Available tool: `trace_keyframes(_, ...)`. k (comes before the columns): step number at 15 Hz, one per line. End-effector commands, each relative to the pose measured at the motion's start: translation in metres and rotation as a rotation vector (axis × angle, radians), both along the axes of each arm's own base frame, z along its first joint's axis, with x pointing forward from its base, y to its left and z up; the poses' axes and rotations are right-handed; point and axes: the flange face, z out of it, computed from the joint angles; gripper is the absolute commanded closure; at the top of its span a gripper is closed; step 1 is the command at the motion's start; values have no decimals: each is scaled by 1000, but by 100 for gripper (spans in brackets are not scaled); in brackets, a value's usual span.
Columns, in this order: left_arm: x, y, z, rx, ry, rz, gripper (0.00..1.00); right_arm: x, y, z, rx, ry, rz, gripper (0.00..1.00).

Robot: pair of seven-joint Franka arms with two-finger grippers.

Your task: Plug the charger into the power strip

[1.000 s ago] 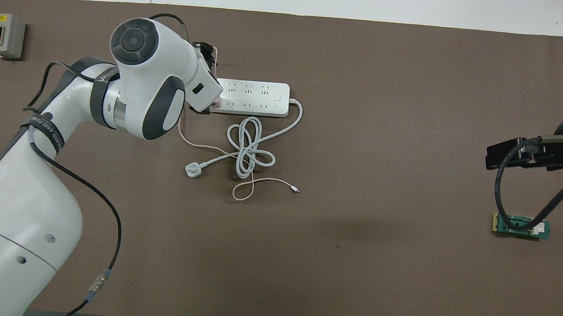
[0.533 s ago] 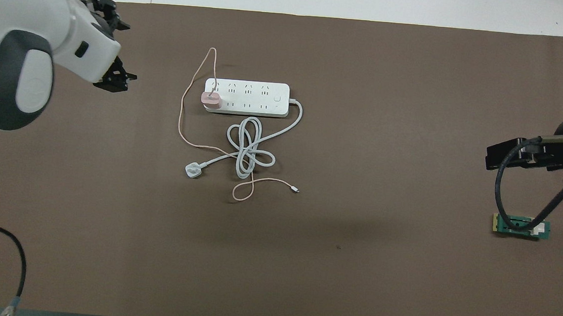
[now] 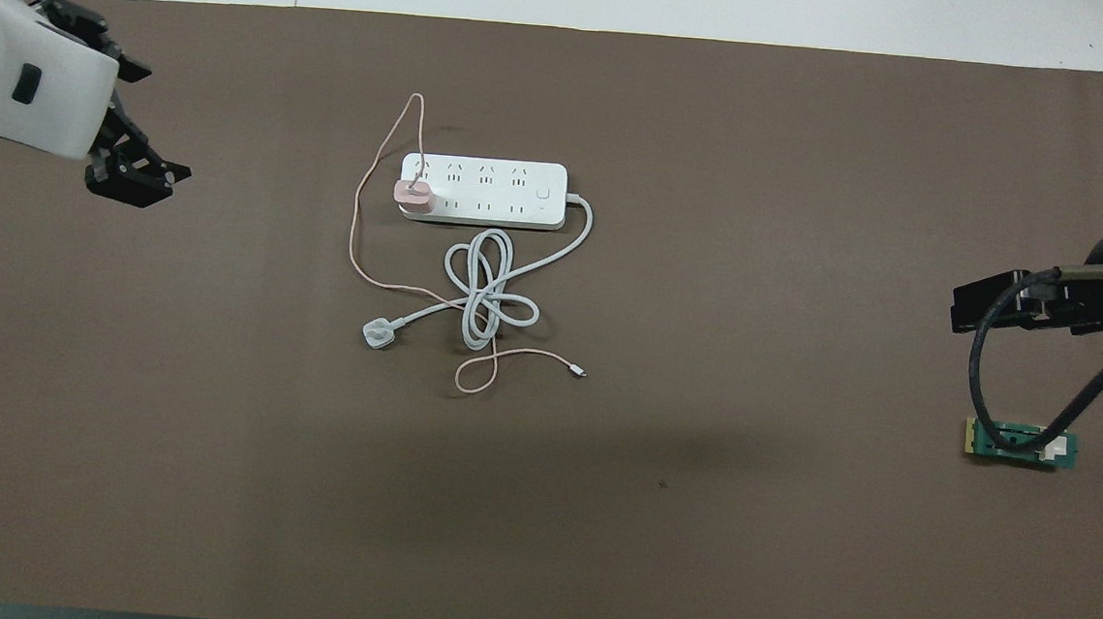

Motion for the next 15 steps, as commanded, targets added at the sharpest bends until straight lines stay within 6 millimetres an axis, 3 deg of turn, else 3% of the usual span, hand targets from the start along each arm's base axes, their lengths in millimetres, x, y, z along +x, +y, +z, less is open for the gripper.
trace_keyframes(1, -10, 11, -1, -1, 43, 353, 0, -5, -2, 1, 15, -7, -18, 0)
trace_keyframes(3, -12, 12, 1, 0, 48, 459, 0, -5, -2, 1, 15, -7, -18, 0)
trace_keyframes(6, -16, 14, 5, 1, 40, 465, 0, -5, -2, 1, 15, -7, -18, 0)
trace_keyframes(9, -19, 31, -2, 5, 45, 496, 0, -5, -2, 1, 15, -7, -18, 0)
trace_keyframes(15, -38, 23, 10, 32, 88, 544, 0, -5, -2, 1, 15, -7, -18, 0)
